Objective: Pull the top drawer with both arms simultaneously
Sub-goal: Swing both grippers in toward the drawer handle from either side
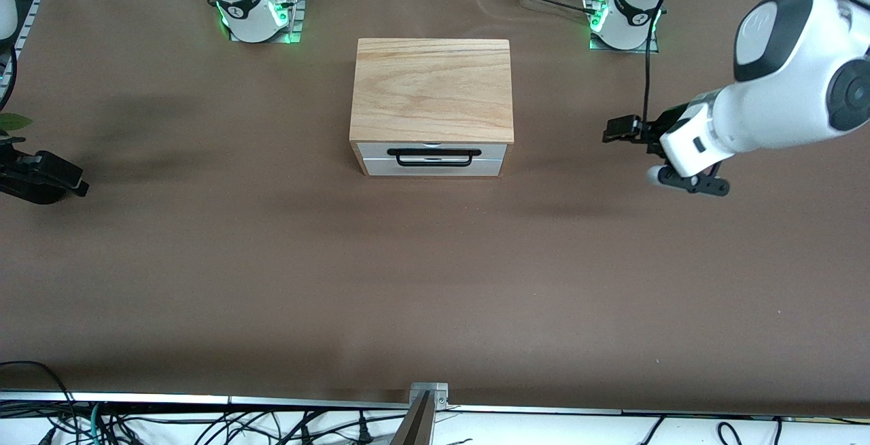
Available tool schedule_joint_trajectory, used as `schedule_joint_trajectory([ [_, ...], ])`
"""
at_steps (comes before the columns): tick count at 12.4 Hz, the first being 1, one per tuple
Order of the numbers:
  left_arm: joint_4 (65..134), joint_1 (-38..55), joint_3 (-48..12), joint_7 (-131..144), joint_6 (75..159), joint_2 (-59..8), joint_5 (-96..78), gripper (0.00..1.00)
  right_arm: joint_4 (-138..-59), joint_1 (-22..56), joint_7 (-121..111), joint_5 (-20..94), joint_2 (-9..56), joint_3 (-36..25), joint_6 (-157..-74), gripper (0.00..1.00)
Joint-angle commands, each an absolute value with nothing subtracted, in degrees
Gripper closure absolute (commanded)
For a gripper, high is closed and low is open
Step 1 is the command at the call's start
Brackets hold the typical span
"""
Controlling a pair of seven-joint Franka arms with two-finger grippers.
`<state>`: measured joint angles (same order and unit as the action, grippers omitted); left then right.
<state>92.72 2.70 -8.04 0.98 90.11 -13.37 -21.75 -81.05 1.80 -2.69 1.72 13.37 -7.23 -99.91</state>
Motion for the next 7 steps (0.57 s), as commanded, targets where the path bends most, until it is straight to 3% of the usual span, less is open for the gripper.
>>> schedule_joint_trajectory([
  [1, 88.59, 1.76, -7.91, -3.68, 89.38, -19.14, -30.55, 0.0, -79.54, 1.32, -2.46, 2.11, 14.76, -6.68, -99.05, 0.0],
  [7, 88.86, 1.76, -7.82, -17.2, 95.78, -27.06, -52.43, 0.0, -79.98, 4.13, -2.2, 2.46, 18.63, -6.24, -98.96, 0.0],
])
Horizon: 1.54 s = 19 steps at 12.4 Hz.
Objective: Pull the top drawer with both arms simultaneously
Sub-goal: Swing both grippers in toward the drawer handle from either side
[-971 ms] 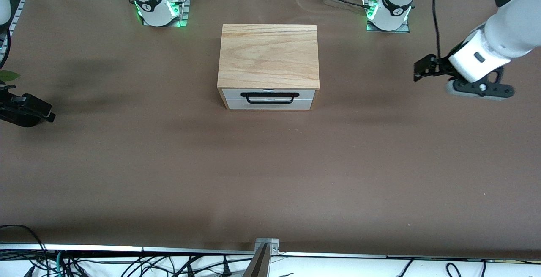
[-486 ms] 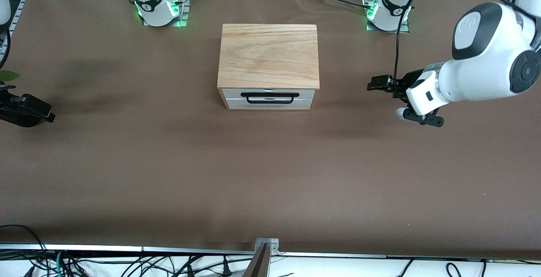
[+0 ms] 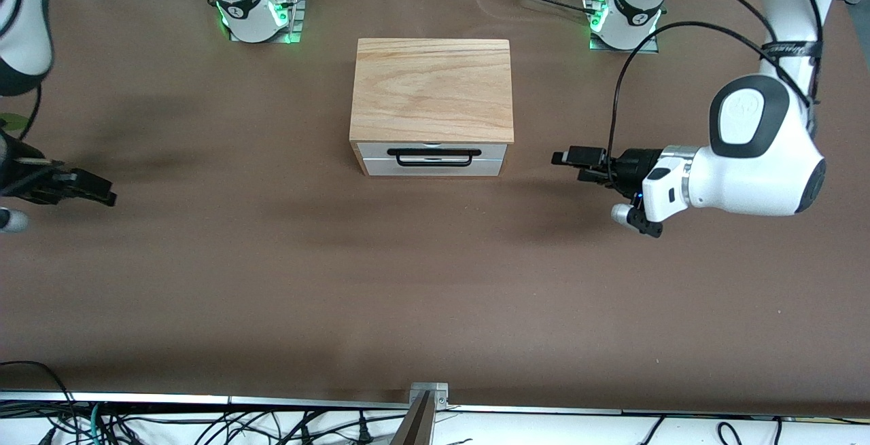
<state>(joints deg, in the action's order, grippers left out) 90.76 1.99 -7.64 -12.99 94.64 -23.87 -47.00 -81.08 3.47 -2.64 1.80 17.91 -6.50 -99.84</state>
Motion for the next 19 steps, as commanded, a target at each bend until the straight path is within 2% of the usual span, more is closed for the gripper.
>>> schedule_joint_trajectory([
  [1, 88.86, 2.11, -7.82, -20.71, 96.58, -29.07, -56.04, 0.0, -79.98, 4.3, -2.11, 4.03, 20.11, -5.54, -98.96, 0.0],
  [6, 90.0, 2.9, -8.7, -28.99, 98.17, -35.32, -66.08, 0.02, -81.3, 3.69, -2.46, 27.29, 30.04, -5.01, -100.19, 0.0],
  [9, 91.23, 3.25, -9.05, -36.44, 98.17, -38.74, -72.5, 0.05, -83.05, 5.35, -2.46, 40.46, 32.86, -4.4, -105.36, 0.0],
  [11, 95.33, 4.47, -9.67, -42.77, 99.22, -40.16, -77.39, 0.06, -84.11, 6.94, -5.16, 50.14, 35.14, -3.87, -108.01, 0.0],
  [14, 100.19, 7.12, -9.75, -48.07, 102.3, -39.9, -82.09, 0.07, -87.61, 7.73, -19.64, 66.75, 38.14, -2.73, -107.4, 0.0],
  [15, 101.33, 7.47, -9.84, -48.34, 102.3, -39.73, -82.09, 0.13, -89.54, 8.6, -22.99, 70.19, 38.23, -2.64, -107.32, 0.0],
  [16, 102.56, 7.82, -10.28, -50.08, 102.3, -39.73, -82.09, 0.32, -91.3, 9.66, -26.33, 73.88, 38.67, -2.55, -107.23, 0.0],
  [17, 104.57, 7.91, -10.54, -50.88, 102.39, -39.47, -82.09, 0.39, -93.23, 10.19, -30.37, 78.35, 39.02, -1.85, -106.97, 0.0],
  [19, 106.78, 7.91, -10.63, -50.98, 102.22, -38.59, -82.09, 0.47, -97.1, 10.46, -37.23, 84.44, 39.02, 0.52, -106.26, 0.0],
])
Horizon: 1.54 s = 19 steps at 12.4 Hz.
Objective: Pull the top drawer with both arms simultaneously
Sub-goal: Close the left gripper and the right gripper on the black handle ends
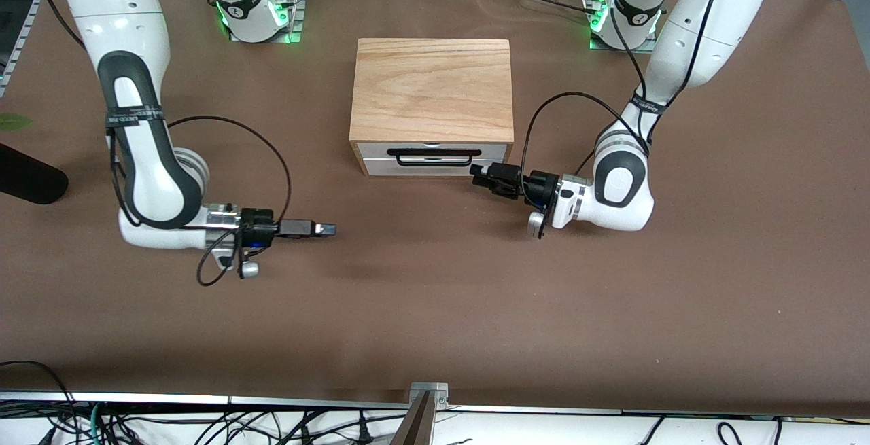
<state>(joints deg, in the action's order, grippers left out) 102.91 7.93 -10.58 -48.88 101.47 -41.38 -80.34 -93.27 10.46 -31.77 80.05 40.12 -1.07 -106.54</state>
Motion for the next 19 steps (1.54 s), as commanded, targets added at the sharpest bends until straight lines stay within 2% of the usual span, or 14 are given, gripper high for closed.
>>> schedule_joint_trajectory([
  [1, 106.79, 7.91, -11.42, -50.98, 102.13, -38.58, -82.0, 0.54, -97.99, 10.55, -39.44, 85.42, 39.02, 1.75, -105.13, 0.0],
  [4, 108.1, 7.91, -12.21, -50.98, 102.22, -38.06, -82.09, 0.55, -100.71, 11.07, -45.33, 89.28, 39.55, 4.74, -104.41, 0.0],
  [6, 109.16, 7.82, -13.36, -50.98, 102.22, -37.88, -82.09, 0.72, -102.91, 11.08, -48.24, 90.17, 39.55, 6.32, -103.72, 0.0],
  [7, 109.33, 7.82, -13.36, -50.98, 102.22, -37.88, -82.09, 0.77, -103.96, 11.07, -49.73, 90.26, 39.55, 6.76, -103.01, 0.0],
  [9, 109.42, 7.91, -13.36, -50.98, 102.22, -38.14, -82.0, 1.0, -106.51, 11.16, -55.34, 90.96, 39.55, 7.29, -100.91, 0.0],
  [12, 109.42, 7.91, -13.36, -50.98, 102.13, -38.23, -81.91, 1.0, -108.54, 11.07, -58.0, 90.97, 39.64, 7.29, -95.64, 0.0],
  [15, 109.42, 7.82, -13.36, -50.98, 102.04, -38.32, -81.83, 1.0, -109.16, 12.04, -59.5, 91.05, 39.9, 7.38, -95.19, 0.01],
  [19, 109.42, 7.91, -13.36, -50.98, 102.04, -38.76, -81.74, 1.0, -107.85, 12.74, -61.7, 93.43, 42.36, 7.29, -95.54, 0.13],
])
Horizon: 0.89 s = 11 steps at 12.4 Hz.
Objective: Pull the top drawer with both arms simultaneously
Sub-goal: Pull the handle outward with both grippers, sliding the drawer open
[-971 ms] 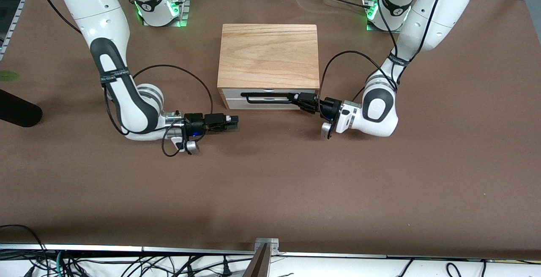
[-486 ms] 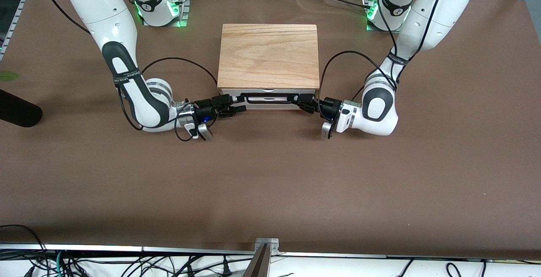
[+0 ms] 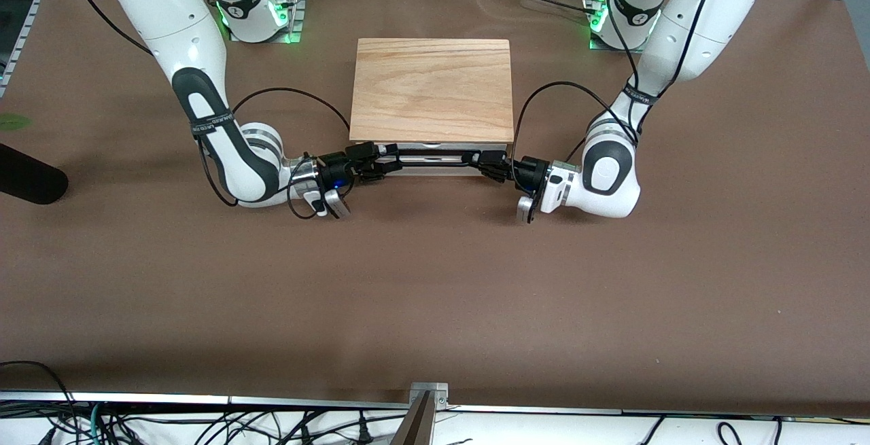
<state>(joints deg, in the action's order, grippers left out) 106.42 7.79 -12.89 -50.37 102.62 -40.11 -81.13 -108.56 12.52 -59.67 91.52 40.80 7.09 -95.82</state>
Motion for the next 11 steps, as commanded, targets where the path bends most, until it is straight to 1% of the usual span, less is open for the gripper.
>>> schedule_joint_trajectory([
  [1, 109.42, 7.91, -13.36, -50.98, 102.04, -38.67, -81.65, 1.0, -107.75, 12.74, -61.79, 93.43, 42.71, 7.29, -95.62, 0.2],
  [3, 109.42, 7.91, -13.36, -50.98, 102.04, -38.76, -81.3, 1.0, -107.67, 12.74, -61.87, 93.52, 42.98, 7.29, -95.89, 0.49],
  [4, 109.42, 7.82, -13.36, -50.98, 102.04, -38.76, -81.21, 1.0, -107.67, 12.92, -61.87, 93.52, 42.89, 7.29, -95.98, 0.58],
  [7, 109.42, 7.82, -13.36, -50.98, 102.04, -38.76, -81.21, 1.0, -107.75, 13.18, -61.79, 93.6, 42.89, 7.29, -95.89, 0.58],
  [8, 109.42, 7.91, -13.27, -50.98, 102.04, -38.85, -81.21, 1.0, -107.75, 13.18, -61.79, 93.6, 42.89, 7.29, -95.8, 0.62],
  [11, 109.34, 7.82, -13.36, -50.98, 102.04, -38.85, -81.21, 1.0, -107.67, 12.92, -61.87, 93.69, 42.89, 7.21, -95.89, 0.85],
])
